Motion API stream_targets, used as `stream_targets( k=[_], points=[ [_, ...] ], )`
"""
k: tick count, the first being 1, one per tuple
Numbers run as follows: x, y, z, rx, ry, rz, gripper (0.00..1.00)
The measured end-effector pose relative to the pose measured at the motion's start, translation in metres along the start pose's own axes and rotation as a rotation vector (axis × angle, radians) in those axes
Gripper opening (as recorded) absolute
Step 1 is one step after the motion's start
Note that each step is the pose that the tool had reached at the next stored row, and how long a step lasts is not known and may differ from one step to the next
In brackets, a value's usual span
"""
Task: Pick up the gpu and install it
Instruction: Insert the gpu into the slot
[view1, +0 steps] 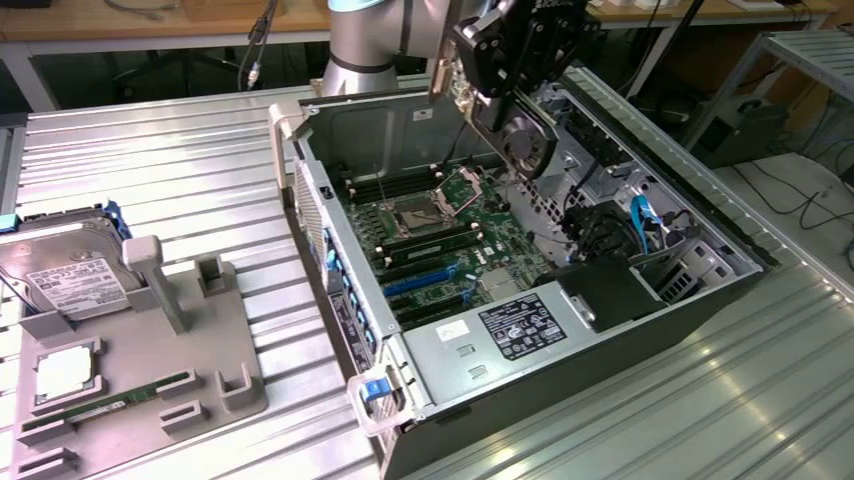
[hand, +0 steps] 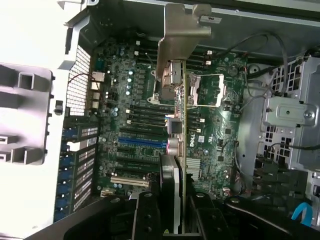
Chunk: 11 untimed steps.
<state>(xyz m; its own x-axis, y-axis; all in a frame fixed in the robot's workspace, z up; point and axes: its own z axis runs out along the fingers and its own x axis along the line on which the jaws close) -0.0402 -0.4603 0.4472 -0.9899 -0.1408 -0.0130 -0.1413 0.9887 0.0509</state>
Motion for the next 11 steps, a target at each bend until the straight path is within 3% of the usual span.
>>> stream_targets(
  k=[11],
  points=[
    [0.0000, 0.0000, 0.0000, -0.0023, 0.0086, -0.170, 0.28]
  ],
)
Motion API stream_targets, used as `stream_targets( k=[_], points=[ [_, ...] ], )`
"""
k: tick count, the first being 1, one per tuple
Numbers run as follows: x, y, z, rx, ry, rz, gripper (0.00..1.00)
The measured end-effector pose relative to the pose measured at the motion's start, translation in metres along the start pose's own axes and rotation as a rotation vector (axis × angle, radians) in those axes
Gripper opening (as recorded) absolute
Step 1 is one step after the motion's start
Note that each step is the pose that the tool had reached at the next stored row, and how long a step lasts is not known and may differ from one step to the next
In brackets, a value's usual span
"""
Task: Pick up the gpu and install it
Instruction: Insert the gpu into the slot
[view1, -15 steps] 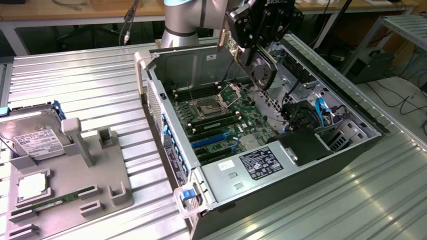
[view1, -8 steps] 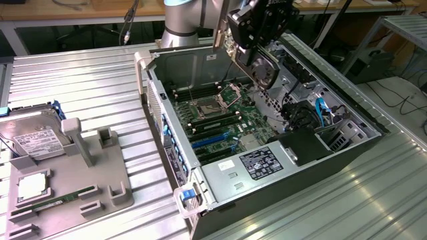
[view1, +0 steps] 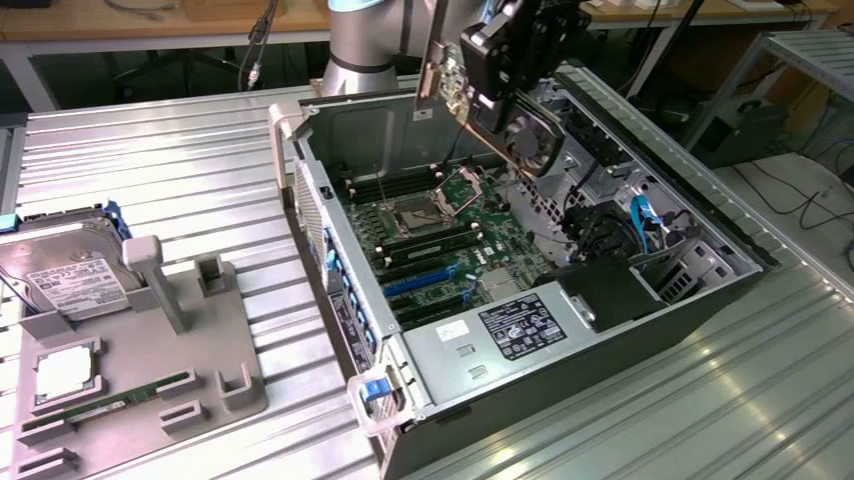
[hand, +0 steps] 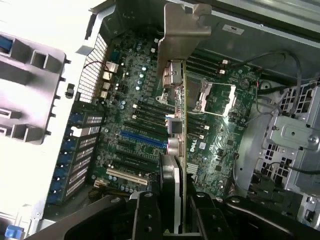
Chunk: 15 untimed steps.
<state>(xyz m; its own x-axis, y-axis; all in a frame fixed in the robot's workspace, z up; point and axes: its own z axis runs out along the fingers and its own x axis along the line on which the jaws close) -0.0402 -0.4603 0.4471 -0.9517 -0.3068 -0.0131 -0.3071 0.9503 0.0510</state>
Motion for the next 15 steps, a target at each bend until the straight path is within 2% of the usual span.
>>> stream_targets(
  k=[15],
  points=[
    [0.0000, 0.0000, 0.0000, -0.0026, 0.0103, -0.201, 0.28]
  ],
)
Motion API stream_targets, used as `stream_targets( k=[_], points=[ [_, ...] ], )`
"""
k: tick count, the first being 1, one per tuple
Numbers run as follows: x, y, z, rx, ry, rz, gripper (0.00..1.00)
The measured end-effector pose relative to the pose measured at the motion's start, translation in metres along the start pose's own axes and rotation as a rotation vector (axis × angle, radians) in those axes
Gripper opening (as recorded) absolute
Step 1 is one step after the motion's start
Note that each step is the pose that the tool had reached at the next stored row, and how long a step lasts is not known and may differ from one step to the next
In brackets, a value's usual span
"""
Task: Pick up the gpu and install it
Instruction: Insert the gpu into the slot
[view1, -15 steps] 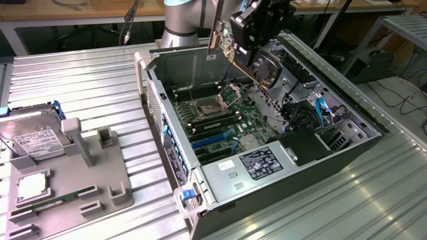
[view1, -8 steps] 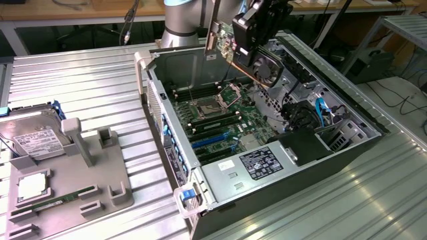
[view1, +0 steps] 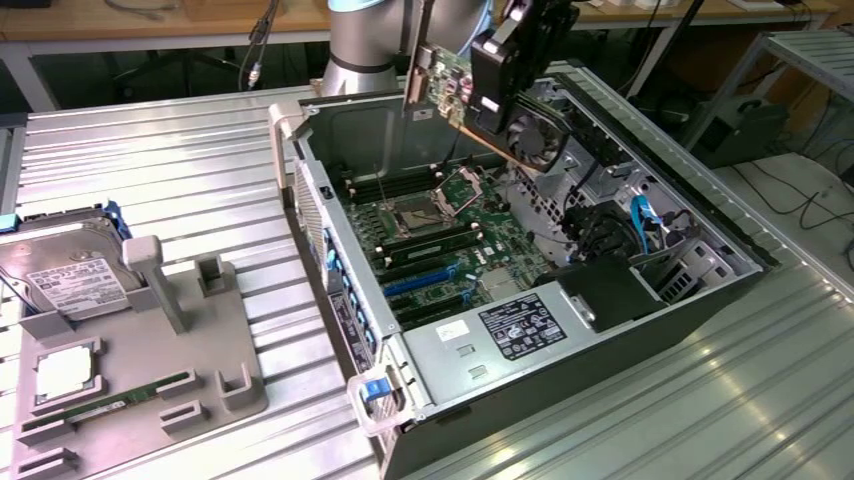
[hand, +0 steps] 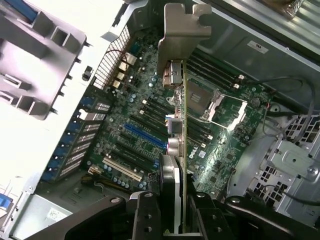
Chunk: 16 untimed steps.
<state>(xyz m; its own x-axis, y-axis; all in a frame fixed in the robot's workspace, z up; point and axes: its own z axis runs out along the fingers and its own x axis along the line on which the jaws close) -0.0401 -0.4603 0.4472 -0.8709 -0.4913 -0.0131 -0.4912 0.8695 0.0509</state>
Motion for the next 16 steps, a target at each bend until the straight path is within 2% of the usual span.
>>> stream_targets(
  k=[14, 16],
  points=[
    [0.0000, 0.0000, 0.0000, -0.0026, 0.0100, -0.195, 0.28],
    [0.0000, 0.0000, 0.0000, -0.0031, 0.0122, -0.240, 0.28]
  ],
)
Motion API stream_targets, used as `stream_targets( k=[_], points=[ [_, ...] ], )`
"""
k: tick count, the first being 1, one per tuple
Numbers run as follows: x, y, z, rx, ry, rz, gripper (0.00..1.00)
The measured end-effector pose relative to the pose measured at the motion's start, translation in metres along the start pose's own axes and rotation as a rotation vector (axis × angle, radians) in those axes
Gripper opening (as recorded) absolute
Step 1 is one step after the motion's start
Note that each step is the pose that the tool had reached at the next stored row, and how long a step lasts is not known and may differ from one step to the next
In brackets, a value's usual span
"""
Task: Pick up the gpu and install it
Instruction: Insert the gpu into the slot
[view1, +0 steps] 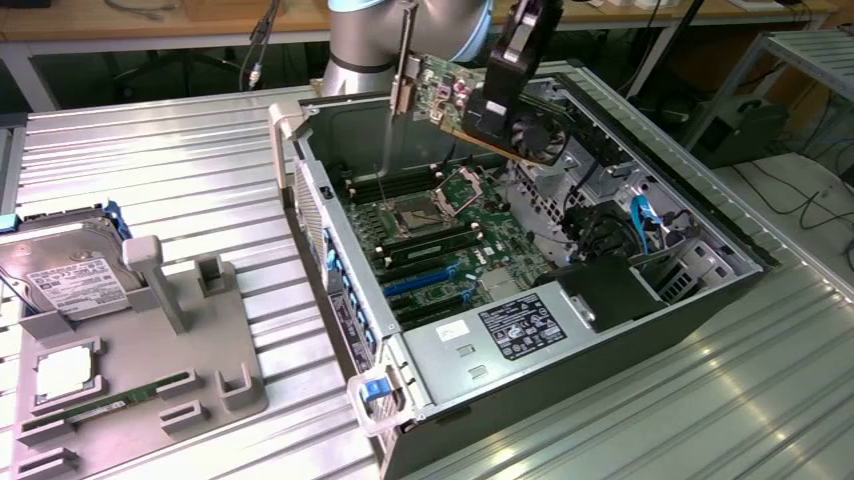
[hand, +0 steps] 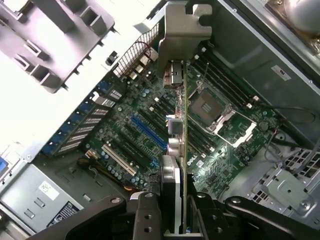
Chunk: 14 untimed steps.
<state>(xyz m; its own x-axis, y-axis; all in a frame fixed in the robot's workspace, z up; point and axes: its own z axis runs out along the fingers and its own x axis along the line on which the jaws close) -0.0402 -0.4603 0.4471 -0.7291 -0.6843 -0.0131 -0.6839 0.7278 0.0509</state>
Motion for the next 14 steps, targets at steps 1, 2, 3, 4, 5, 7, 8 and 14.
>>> stream_targets(
  k=[1, 2, 3, 4, 5, 7, 8, 14],
  points=[
    [0.0000, 0.0000, 0.0000, -0.0002, 0.0009, -0.017, 0.28],
    [0.0000, 0.0000, 0.0000, -0.0004, 0.0018, -0.035, 0.28],
    [0.0000, 0.0000, 0.0000, -0.0006, 0.0025, -0.048, 0.28],
    [0.0000, 0.0000, 0.0000, -0.0009, 0.0039, -0.075, 0.28],
    [0.0000, 0.0000, 0.0000, -0.0013, 0.0051, -0.099, 0.28],
    [0.0000, 0.0000, 0.0000, -0.0019, 0.0076, -0.148, 0.28],
    [0.0000, 0.0000, 0.0000, -0.0023, 0.0091, -0.179, 0.28],
    [0.0000, 0.0000, 0.0000, -0.0036, 0.0144, -0.281, 0.28]
  ],
)
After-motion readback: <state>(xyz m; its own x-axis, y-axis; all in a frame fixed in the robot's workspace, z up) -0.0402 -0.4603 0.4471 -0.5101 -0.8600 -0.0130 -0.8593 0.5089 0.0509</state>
